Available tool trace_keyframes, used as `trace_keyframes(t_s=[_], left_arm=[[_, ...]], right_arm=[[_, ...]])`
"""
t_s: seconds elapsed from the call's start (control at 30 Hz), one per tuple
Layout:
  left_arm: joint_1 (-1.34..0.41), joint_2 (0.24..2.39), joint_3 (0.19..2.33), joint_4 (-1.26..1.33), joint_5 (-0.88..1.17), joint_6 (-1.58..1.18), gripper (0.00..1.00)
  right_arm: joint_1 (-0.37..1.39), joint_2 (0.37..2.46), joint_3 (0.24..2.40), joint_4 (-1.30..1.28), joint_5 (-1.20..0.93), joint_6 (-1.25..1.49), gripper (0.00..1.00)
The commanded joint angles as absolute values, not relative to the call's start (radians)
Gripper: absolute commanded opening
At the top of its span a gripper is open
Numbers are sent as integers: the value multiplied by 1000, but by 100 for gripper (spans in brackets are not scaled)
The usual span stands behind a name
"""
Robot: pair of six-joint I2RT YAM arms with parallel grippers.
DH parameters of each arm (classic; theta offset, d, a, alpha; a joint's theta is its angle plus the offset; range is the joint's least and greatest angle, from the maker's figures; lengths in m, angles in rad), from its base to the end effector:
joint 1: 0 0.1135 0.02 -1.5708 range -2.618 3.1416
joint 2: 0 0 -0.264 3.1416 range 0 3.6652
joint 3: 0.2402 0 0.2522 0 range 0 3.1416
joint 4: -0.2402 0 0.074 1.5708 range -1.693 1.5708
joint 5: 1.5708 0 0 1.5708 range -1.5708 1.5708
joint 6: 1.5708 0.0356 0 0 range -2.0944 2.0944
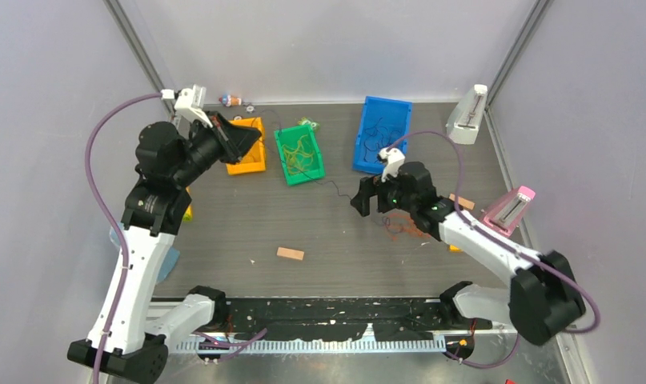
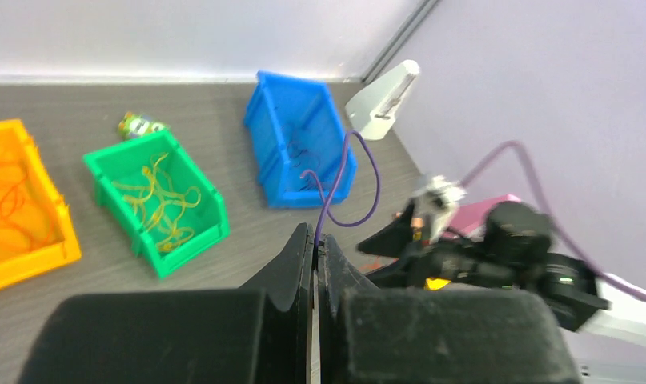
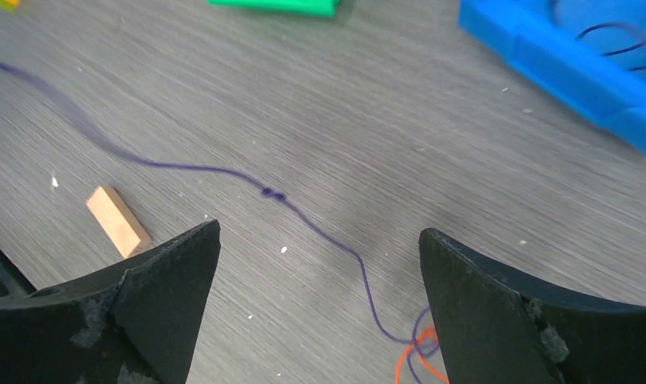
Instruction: Untangle the cables
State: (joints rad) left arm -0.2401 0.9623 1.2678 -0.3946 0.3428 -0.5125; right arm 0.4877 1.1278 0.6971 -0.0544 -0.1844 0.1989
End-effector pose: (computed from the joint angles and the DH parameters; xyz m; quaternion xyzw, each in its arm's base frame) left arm 0.1834 -0.0572 0.4514 0.0153 0.7360 -0.3614 0.5722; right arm 0.2186 0.1233 0.2534 -0.1697 0.8369 0.2474 0.4578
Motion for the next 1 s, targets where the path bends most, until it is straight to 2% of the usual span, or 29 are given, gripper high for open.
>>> trace_keyframes(t_s=[0.0, 0.1, 0.17, 0.2, 0.23, 0.27, 0.3, 0.33, 0.37, 0.47, 0.6, 0.7, 0.8, 0.97], left_arm=[[-241, 1016, 1403, -415, 462, -545, 0], [-241, 1047, 1462, -394, 503, -586, 0], [-241, 1065, 1515, -414, 493, -581, 0], [-240, 1073, 1548, -437, 480, -570, 0], [-239, 1083, 1578, -474, 464, -548, 0], [-239, 1092, 1609, -504, 443, -532, 0], [-238, 1099, 1633, -534, 416, -515, 0], [-235, 1104, 1642, -551, 388, -506, 0], [-228, 1106, 1635, -554, 384, -506, 0], [-218, 1098, 1544, -504, 409, -533, 0], [-231, 1099, 1346, -365, 496, -587, 0], [-294, 1136, 1284, -350, 505, -558, 0], [-358, 1171, 1256, -339, 508, -529, 0], [-392, 1202, 1228, -305, 524, -524, 0]], right_arm=[[520, 1292, 722, 147, -273, 151, 100], [563, 1408, 742, 197, -234, 138, 100], [568, 1471, 758, 222, -198, 164, 90], [568, 1489, 771, 223, -190, 173, 74], [569, 1508, 775, 223, -179, 188, 63], [569, 1509, 776, 221, -177, 195, 40], [568, 1492, 771, 225, -167, 211, 29], [568, 1475, 757, 237, -165, 217, 12], [569, 1434, 751, 237, -158, 225, 9], [569, 1322, 791, 136, -155, 215, 6], [569, 1150, 996, -114, -215, 191, 5], [569, 1087, 1162, -228, -220, 181, 6], [569, 1055, 1201, -253, -197, 178, 6], [556, 1149, 1095, -287, -52, 234, 5]])
